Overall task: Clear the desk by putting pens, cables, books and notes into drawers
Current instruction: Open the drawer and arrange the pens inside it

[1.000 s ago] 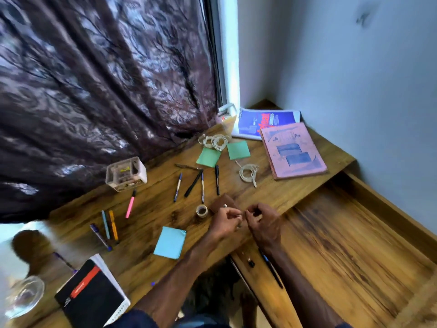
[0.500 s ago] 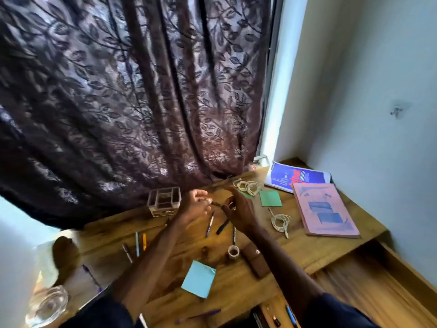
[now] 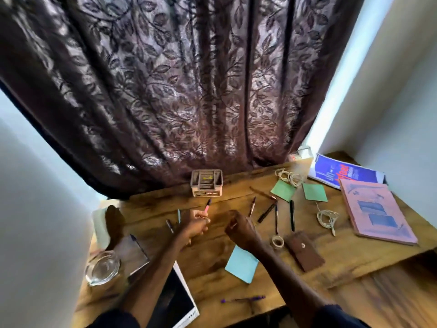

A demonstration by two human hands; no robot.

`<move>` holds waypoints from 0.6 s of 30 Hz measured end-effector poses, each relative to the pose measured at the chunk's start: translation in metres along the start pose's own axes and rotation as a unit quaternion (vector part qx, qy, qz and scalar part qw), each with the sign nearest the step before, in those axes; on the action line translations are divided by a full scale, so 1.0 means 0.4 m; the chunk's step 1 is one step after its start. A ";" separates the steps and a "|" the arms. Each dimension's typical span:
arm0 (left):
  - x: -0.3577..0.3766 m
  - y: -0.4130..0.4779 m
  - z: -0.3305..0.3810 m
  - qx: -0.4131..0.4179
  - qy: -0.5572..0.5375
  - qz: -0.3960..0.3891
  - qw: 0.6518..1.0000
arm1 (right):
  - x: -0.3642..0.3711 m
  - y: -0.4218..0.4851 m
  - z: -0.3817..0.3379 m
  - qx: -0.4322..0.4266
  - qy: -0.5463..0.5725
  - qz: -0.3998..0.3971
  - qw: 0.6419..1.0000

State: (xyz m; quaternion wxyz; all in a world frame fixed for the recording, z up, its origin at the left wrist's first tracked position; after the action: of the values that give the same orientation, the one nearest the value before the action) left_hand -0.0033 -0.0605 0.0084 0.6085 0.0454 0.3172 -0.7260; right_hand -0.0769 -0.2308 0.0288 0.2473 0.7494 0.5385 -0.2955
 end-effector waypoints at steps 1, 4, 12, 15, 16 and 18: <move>-0.006 0.003 -0.021 -0.005 0.010 0.003 1.000 | 0.020 -0.002 0.003 0.010 -0.002 -0.006 1.000; -0.024 0.013 -0.069 -0.024 0.024 0.021 0.999 | 0.076 -0.005 0.003 -0.001 -0.016 -0.044 0.999; 0.008 0.050 -0.087 -0.057 0.045 0.030 0.997 | 0.091 0.049 0.071 -0.011 -0.043 -0.069 0.997; 0.041 0.076 -0.068 -0.056 0.042 0.014 0.997 | 0.077 0.081 0.092 -0.019 -0.045 -0.058 0.997; 0.053 0.082 -0.061 -0.054 0.044 0.008 0.998 | 0.074 0.090 0.096 -0.021 -0.047 -0.058 0.997; 0.078 0.100 -0.046 -0.051 0.055 -0.002 0.997 | 0.071 0.109 0.104 -0.027 -0.045 -0.060 0.997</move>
State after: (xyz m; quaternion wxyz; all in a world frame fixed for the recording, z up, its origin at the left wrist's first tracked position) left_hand 0.0196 -0.0801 -0.0366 0.5905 0.0537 0.3864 -0.7065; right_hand -0.0357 -0.2539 -0.0184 0.2729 0.6950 0.5784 -0.3286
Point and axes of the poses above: each hand's wrist, its own y-axis towards the middle knuckle, its own x-axis out of the palm, z = x × y, the point moved 8 cm from there along y, towards the middle knuckle, and after that the axes turned 7 degrees about z, right-handed, at the moved point
